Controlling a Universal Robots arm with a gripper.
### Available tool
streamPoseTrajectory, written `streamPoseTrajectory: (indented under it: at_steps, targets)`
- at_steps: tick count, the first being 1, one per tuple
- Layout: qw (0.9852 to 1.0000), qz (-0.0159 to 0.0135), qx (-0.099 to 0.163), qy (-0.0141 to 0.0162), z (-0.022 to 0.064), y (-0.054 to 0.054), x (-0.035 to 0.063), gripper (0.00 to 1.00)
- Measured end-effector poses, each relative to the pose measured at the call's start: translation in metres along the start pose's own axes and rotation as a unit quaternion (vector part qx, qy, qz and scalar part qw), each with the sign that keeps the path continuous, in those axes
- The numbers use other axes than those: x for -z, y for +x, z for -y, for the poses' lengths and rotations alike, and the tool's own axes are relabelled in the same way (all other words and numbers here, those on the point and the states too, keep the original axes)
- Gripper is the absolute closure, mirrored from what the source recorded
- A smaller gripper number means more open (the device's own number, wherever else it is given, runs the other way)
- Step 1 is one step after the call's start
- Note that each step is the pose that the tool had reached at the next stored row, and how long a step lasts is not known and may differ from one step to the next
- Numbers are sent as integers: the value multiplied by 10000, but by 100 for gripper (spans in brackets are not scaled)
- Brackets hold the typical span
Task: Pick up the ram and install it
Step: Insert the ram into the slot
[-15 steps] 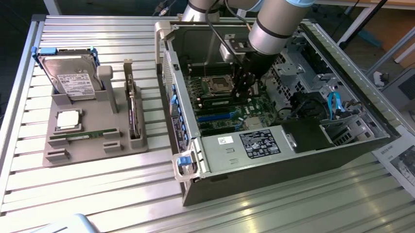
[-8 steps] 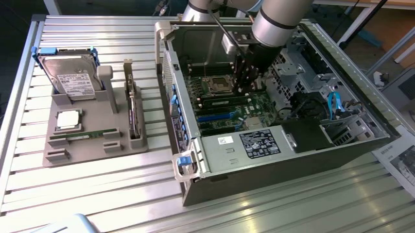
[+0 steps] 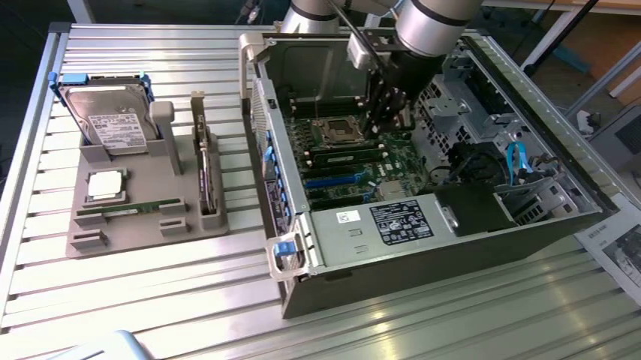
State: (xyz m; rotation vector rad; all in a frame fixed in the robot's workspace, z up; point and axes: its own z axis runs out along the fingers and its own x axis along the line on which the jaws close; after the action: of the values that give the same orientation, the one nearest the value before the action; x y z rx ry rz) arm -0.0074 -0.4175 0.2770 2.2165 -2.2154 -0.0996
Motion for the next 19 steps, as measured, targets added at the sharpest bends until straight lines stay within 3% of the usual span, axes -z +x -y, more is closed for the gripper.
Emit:
streamPoseTrajectory:
  at_steps: [8, 19]
  targets:
    - [10000, -1, 0, 0, -8, -7, 157, 81]
    - [10000, -9, 0, 0, -22, -19, 452, 81]
